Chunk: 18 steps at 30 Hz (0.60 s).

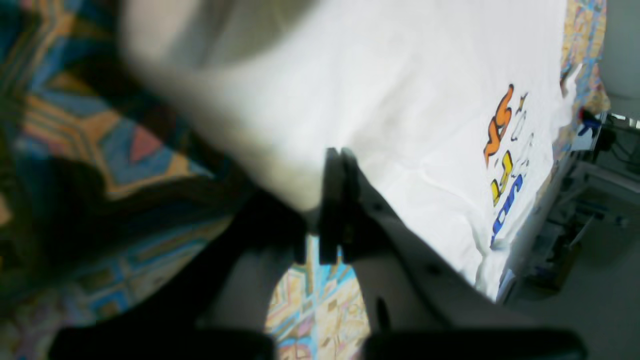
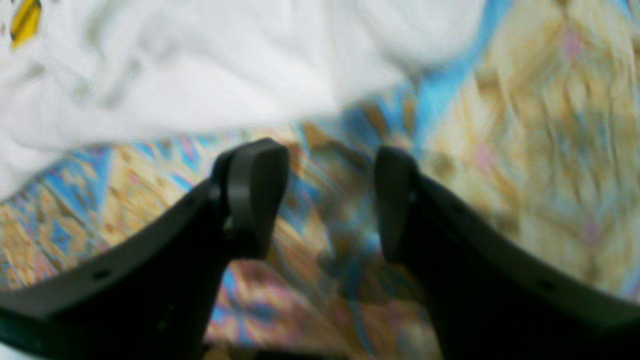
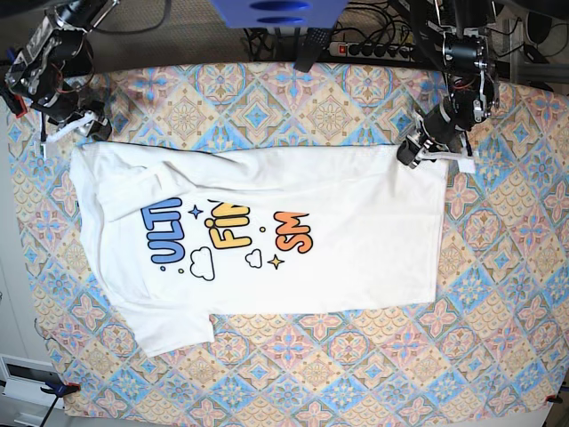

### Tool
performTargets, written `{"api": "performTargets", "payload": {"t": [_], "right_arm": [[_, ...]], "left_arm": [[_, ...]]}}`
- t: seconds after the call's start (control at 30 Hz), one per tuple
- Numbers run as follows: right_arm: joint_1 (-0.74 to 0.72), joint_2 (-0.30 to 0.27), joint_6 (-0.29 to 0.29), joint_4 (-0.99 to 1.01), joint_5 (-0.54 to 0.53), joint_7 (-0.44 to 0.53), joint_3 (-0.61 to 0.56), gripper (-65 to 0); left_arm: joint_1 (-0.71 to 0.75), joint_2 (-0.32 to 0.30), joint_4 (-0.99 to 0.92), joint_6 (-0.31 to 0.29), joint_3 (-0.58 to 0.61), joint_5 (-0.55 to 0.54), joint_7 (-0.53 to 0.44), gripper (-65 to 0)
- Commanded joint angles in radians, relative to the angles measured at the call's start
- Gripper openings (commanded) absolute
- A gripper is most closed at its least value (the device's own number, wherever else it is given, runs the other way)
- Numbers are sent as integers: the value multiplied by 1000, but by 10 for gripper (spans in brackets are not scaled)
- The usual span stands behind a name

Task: Fold the T-shirt properly
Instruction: 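Lay the hem down near the collar and open both grippers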

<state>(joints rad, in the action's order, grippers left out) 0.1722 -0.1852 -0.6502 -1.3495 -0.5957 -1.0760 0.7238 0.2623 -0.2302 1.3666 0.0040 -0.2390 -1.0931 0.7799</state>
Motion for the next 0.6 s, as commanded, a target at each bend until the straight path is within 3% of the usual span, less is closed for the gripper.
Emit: {"api": "performTargets", "payload": {"t": [0.0,0.3,0.57], "right_arm": [[-24,-18,-9,-6,-33,29,1,-339],[-35,-20,-9,178,-33,99,3,-317],[-53,-20,-9,206,-31,132,3,-316]], "left_arm": [[-11,-11,12,1,-7,1,-6,-650],[-8,-13,12,1,-9,1,-6,-650],[-7,-13,12,1,-10,1,-6,-650]]}}
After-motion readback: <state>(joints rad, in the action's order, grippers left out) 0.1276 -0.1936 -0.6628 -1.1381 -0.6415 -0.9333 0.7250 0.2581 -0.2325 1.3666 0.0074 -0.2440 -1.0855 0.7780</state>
